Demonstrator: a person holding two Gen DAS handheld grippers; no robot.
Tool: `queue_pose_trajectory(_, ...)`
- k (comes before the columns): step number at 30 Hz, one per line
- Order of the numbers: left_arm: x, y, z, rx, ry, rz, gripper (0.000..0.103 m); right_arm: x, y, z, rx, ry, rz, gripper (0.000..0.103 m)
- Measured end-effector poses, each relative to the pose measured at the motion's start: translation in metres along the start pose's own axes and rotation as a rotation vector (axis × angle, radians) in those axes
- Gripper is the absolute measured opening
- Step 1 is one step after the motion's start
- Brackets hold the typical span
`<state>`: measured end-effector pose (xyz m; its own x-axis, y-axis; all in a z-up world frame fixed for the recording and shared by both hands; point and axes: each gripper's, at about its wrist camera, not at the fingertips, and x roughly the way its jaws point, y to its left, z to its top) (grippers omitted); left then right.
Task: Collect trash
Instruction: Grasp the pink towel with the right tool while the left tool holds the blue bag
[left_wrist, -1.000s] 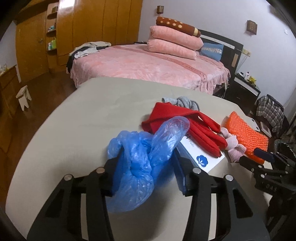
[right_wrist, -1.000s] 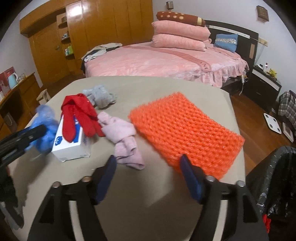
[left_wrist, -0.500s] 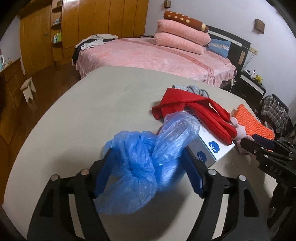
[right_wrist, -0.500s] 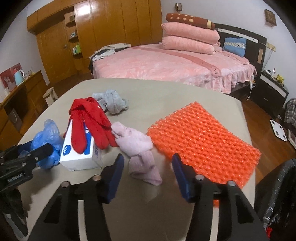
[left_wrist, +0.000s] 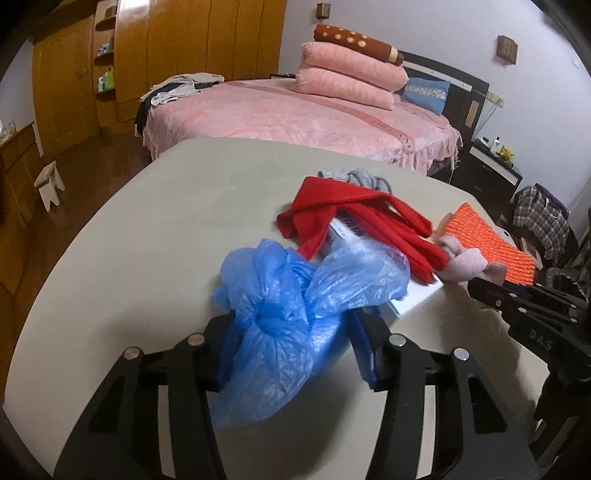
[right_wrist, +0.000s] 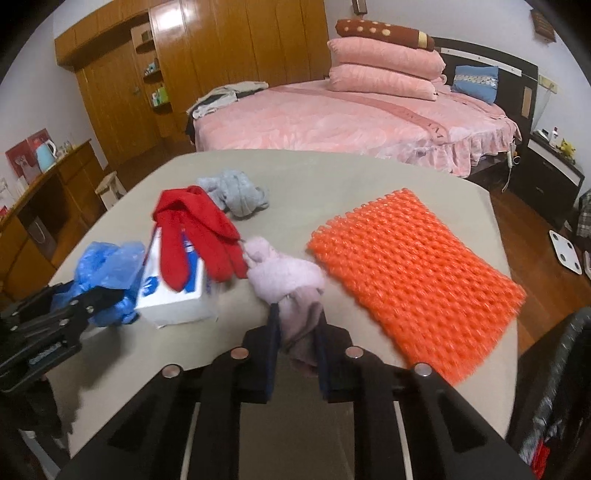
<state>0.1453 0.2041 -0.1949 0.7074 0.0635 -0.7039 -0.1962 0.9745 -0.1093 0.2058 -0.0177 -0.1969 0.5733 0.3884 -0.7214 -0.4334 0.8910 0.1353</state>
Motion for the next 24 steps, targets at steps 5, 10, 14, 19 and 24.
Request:
queue_pose_trajectory(5, -0.012, -0.016, -0.014, 0.036, 0.001, 0.007, 0.05, -0.012, -0.006, -0.016, 0.025, 0.016, -0.01, 0.018)
queue_pose_trajectory(10, -0.01, -0.026, -0.019, 0.064, 0.014, 0.006, 0.05, -0.012, -0.009, -0.03, 0.051, 0.048, -0.007, 0.026)
queue_pose_trajectory(14, -0.006, -0.025, -0.019, 0.058, 0.031, -0.005, 0.054, -0.02, -0.011, -0.032, 0.063, 0.014, -0.02, 0.06)
queue_pose_trajectory(19, 0.0, -0.019, -0.02, 0.022, 0.054, -0.02, 0.059, -0.012, -0.012, -0.024, 0.04, 0.005, -0.042, 0.063)
queue_pose_trajectory(24, 0.001, -0.018, -0.021, 0.021, 0.057, -0.022, 0.059, 0.003, -0.012, -0.02, 0.048, 0.044, -0.057, 0.049)
